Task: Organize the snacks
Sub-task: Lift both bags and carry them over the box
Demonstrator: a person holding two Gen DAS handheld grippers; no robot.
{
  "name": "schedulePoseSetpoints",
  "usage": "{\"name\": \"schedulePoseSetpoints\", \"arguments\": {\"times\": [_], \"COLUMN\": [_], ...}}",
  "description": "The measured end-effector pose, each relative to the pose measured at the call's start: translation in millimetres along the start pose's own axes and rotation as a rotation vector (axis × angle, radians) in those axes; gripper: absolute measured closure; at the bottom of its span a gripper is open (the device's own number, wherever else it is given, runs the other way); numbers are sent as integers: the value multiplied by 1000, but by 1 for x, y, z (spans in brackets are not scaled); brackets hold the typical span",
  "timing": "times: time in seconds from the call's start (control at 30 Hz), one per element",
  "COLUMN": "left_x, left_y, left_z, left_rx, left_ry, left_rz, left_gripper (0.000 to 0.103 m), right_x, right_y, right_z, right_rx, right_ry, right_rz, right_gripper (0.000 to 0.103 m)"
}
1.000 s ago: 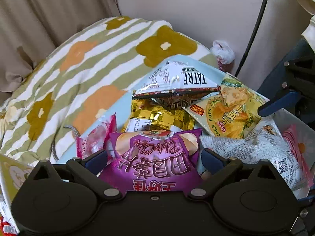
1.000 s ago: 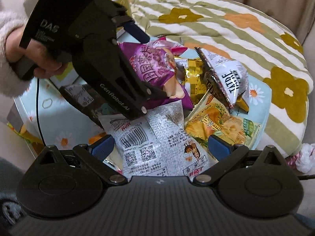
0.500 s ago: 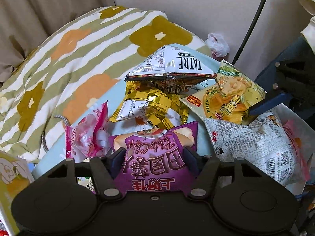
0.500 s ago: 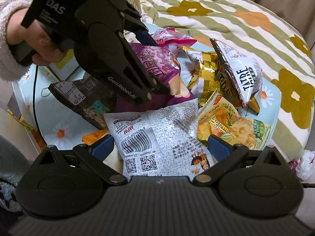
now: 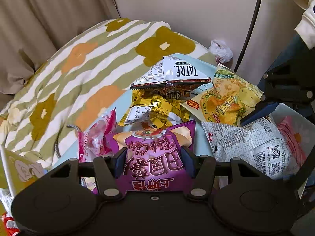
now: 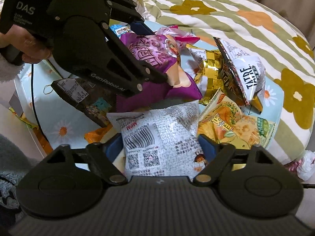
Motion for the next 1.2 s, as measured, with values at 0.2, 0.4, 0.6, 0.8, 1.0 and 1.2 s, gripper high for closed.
{"name": "schedulePoseSetpoints", "arguments": {"times": [0.2,0.4,0.6,0.8,1.0,1.2], "left_x": [-12,-33,-67,-113,-164,-206], "left_y": [0,1,12,36,73,116], "left_z": [-1,2,6,2,-20,-54], "left_rx": [-19,-47,-118,-243,-397,-525], "left_ry": [-14,-36,-76,-122,-141,-136], "left_rz": [14,48,100,192,313,416], "left_gripper": [41,41,41,41,41,41], "right_x": [-11,-35,-70,-107,-130,-136], "right_y": [5,12,22,46,74,108], "right_z": [-1,6,15,29,51,81], "right_rx": [-11,-23,-24,-86,-162,-204], "right_ry": [-32,-97,-166,-241,-307,-362], "right_rz": [-7,-30,-46,-55,-24,11], "right_gripper": [22,22,22,22,22,22]}}
Point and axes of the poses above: each gripper's, at about its wrist camera, not at the fingertips, and x roughly the way its jaws point, y to its left, z to its top, the point moved 9 cm from there along x, roughly the way its jaws point, and after that the axes turned 14 degrees about z, right-handed, at the moved point
